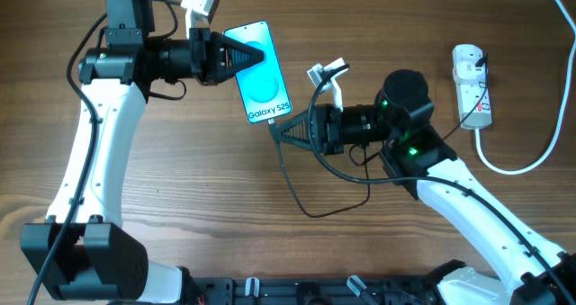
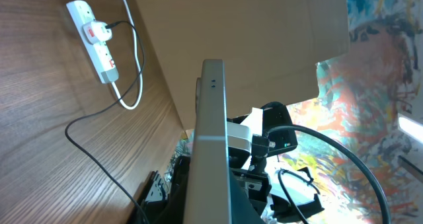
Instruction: Plug charger to phone and switch on socket
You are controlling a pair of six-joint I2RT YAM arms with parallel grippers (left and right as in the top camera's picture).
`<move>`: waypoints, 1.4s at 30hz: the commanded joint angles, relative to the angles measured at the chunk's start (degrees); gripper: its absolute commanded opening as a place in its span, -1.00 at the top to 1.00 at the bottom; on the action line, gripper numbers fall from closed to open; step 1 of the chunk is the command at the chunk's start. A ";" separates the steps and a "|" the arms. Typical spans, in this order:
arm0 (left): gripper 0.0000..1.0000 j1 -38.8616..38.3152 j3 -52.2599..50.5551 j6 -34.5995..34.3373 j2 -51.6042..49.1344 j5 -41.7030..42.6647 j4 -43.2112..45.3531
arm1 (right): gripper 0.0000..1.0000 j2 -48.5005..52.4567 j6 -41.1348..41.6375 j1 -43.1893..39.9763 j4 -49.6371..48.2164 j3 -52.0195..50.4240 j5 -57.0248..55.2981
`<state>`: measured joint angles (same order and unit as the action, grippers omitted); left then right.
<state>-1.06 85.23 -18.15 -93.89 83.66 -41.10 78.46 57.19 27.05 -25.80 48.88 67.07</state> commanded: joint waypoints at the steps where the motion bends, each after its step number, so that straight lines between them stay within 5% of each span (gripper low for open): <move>1: 0.92 -0.20 0.24 -0.11 0.90 2.89 -0.22 | 0.91 0.09 -0.46 -0.68 -0.26 0.13 -1.27; 42: 0.92 -0.09 0.24 -0.33 0.90 2.84 2.60 | 0.91 0.09 -1.70 -0.68 2.47 0.13 1.36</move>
<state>-1.10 85.23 -18.35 -93.86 84.51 -38.74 78.50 56.71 26.57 -23.18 48.88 67.07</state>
